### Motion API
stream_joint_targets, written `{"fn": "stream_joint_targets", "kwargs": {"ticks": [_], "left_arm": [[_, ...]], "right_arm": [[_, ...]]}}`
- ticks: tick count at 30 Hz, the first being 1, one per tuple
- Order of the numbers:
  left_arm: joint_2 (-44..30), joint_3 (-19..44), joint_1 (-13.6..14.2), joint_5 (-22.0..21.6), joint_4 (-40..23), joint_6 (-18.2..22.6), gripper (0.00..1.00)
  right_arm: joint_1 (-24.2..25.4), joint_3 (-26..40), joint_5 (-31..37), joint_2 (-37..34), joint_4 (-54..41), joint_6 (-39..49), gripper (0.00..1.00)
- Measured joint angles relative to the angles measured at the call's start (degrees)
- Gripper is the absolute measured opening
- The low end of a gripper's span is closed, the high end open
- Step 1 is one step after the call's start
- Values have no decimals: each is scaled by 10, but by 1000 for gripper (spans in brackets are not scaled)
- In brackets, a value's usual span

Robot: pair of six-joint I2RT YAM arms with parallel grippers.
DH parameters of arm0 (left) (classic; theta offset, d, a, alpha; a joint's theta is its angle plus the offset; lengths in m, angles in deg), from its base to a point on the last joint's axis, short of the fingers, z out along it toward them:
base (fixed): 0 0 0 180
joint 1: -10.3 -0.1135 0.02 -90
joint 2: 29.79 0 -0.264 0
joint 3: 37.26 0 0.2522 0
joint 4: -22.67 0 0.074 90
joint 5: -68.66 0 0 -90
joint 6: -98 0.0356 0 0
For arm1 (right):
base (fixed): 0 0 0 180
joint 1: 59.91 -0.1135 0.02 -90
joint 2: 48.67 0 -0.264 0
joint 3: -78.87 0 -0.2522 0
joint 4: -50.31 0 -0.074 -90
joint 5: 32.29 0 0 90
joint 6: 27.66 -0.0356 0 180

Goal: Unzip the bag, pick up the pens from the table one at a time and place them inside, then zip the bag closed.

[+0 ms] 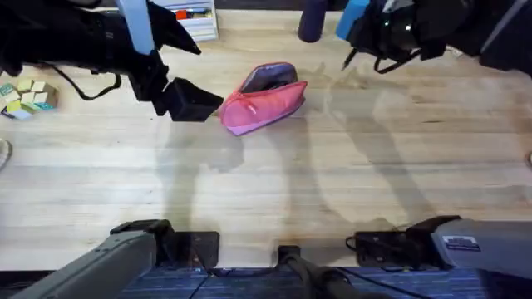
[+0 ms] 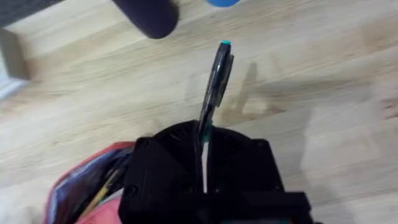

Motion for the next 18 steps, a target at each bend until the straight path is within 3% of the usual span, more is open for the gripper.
{"fn": "stream_joint_targets", "kwargs": {"ticks": [8, 18], "left_arm": [[0, 0, 0, 0, 0, 0, 993], [0, 0, 0, 0, 0, 0, 993]], "right_arm": [[-54, 0, 0, 0, 25, -46, 31], [-96, 0, 0, 0, 33, -200, 31]]}}
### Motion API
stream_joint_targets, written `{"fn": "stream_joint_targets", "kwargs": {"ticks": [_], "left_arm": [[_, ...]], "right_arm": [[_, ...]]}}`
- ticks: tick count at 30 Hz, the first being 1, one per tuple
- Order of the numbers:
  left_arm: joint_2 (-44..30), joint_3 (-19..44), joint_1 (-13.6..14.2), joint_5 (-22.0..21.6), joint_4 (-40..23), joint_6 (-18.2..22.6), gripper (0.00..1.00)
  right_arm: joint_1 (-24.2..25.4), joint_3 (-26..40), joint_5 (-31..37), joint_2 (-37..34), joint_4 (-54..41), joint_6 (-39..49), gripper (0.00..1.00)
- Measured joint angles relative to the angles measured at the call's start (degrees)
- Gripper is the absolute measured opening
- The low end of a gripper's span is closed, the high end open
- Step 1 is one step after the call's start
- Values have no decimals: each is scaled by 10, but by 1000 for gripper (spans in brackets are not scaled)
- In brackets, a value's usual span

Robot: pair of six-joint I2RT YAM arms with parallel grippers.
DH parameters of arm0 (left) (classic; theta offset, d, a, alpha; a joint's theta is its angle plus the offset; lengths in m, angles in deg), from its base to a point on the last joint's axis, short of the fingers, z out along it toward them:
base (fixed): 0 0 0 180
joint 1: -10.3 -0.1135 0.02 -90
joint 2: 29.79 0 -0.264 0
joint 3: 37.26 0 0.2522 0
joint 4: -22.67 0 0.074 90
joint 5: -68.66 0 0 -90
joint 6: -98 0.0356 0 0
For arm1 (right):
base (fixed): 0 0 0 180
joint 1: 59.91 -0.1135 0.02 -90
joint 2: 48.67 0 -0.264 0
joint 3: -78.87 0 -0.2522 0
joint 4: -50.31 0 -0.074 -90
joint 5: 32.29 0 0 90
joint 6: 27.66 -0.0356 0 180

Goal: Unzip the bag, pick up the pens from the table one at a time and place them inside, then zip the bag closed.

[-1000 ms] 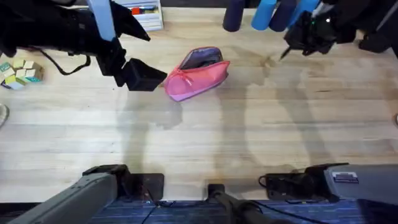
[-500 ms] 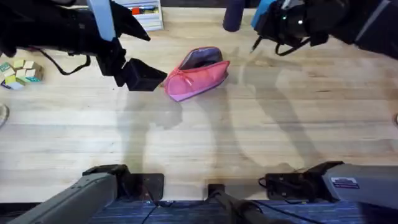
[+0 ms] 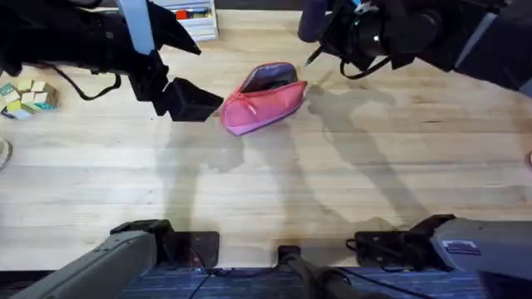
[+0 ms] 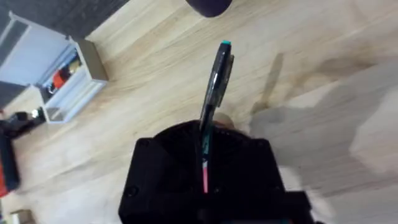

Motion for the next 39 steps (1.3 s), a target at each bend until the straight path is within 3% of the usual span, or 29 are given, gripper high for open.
{"fn": "stream_joint_targets", "kwargs": {"ticks": [8, 16, 25, 33, 39], "left_arm": [[0, 0, 0, 0, 0, 0, 993], [0, 0, 0, 0, 0, 0, 993], [0, 0, 0, 0, 0, 0, 993], [0, 0, 0, 0, 0, 0, 993], [0, 0, 0, 0, 0, 0, 993]], "right_arm": [[-13, 0, 0, 0, 20, -27, 31], [-25, 0, 0, 0, 84, 67, 31], [-25, 0, -6, 0, 118, 334, 31], [-25, 0, -140, 0, 115, 631, 31], [-26, 0, -193, 0, 114, 802, 31]]}}
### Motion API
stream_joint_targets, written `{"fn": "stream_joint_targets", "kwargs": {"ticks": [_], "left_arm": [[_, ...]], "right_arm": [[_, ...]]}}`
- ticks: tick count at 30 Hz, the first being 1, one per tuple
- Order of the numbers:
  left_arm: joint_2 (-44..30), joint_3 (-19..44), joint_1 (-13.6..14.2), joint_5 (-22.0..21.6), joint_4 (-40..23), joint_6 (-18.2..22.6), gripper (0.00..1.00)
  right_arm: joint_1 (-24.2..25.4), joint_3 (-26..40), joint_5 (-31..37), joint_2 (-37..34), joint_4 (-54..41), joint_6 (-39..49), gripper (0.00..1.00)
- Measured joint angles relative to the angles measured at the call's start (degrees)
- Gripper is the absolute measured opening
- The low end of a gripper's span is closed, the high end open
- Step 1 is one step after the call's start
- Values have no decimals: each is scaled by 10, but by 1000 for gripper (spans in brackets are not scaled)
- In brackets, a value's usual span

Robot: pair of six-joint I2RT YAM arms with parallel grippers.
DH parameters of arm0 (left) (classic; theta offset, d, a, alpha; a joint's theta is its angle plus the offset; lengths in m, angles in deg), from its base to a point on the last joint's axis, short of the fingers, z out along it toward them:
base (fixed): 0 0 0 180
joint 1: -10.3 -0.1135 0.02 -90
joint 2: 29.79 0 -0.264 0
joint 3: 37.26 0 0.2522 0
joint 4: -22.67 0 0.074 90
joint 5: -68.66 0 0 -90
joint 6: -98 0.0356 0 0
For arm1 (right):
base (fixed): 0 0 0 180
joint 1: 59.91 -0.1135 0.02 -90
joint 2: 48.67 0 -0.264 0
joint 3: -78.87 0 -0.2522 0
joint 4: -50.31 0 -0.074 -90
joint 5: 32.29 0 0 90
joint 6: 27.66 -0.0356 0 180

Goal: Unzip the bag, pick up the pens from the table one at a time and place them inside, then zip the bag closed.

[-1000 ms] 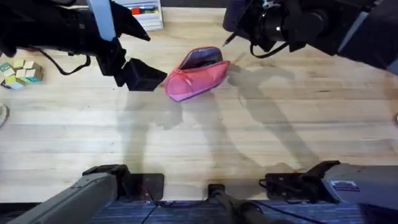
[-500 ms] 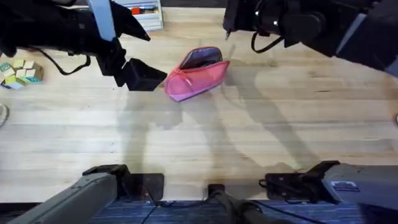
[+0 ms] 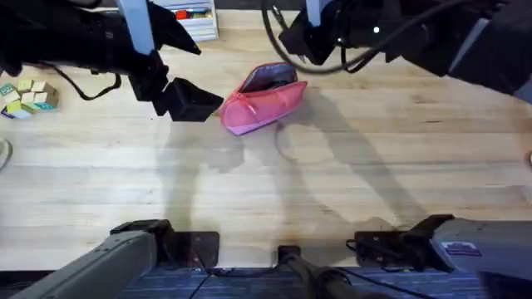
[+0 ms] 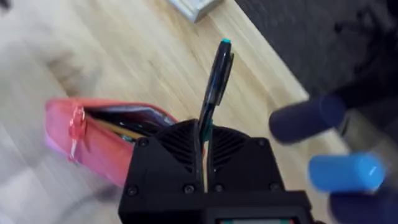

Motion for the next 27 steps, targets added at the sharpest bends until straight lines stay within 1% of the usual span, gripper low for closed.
{"fn": "stream_joint_targets", "kwargs": {"ticks": [3, 6, 12, 17, 23, 27], "left_arm": [[0, 0, 0, 0, 0, 0, 993], [0, 0, 0, 0, 0, 0, 993], [0, 0, 0, 0, 0, 0, 993], [0, 0, 0, 0, 0, 0, 993], [0, 0, 0, 0, 0, 0, 994], [0, 0, 0, 0, 0, 0, 994]], "right_arm": [[0, 0, -32, 0, -7, 92, 31], [0, 0, -60, 0, -40, 193, 31], [0, 0, -81, -7, -89, 351, 31], [0, 0, -87, -42, -88, 424, 31], [0, 0, -87, -81, -60, 460, 31], [0, 0, -74, -91, -33, 504, 31]]}}
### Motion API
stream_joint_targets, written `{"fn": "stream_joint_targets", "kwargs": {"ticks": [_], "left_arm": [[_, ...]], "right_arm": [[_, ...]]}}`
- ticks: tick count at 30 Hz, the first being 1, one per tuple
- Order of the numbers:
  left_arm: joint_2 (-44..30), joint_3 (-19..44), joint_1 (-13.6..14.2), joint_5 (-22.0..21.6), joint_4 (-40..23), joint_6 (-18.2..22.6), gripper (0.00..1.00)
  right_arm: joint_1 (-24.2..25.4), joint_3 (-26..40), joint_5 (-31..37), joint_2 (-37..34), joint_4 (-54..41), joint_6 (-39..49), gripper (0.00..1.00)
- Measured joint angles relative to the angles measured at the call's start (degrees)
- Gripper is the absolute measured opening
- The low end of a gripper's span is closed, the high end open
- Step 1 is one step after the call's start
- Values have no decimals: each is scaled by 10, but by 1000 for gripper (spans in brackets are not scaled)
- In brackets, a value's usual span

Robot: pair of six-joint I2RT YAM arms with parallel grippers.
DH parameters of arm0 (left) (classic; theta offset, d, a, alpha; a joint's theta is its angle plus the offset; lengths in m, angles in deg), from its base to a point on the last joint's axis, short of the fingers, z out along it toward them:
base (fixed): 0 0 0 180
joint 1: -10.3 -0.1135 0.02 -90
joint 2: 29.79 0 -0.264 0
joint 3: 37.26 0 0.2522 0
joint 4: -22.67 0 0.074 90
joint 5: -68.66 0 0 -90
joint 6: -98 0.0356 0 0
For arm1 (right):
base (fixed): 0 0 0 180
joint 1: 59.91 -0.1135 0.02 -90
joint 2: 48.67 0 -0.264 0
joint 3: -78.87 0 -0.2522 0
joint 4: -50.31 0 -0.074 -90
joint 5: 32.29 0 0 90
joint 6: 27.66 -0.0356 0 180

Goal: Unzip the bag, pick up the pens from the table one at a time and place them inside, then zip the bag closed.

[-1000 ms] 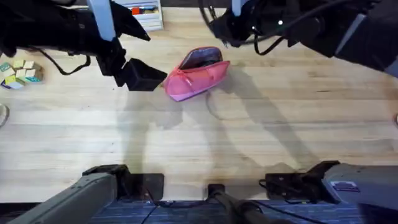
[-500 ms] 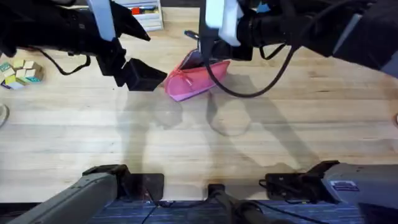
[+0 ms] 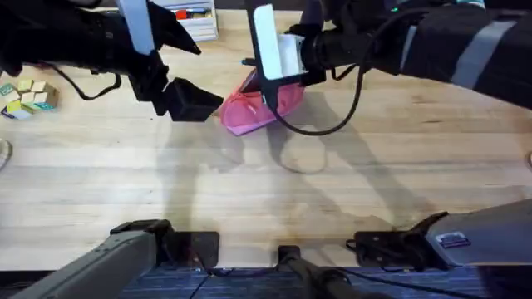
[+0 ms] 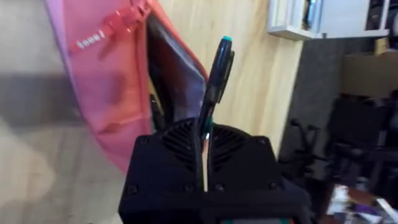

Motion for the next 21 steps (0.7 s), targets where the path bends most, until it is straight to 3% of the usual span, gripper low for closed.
{"fn": "stream_joint_targets", "kwargs": {"ticks": [21], "left_arm": [[0, 0, 0, 0, 0, 0, 994]], "right_arm": [[0, 0, 58, -26, -3, 120, 31]]}}
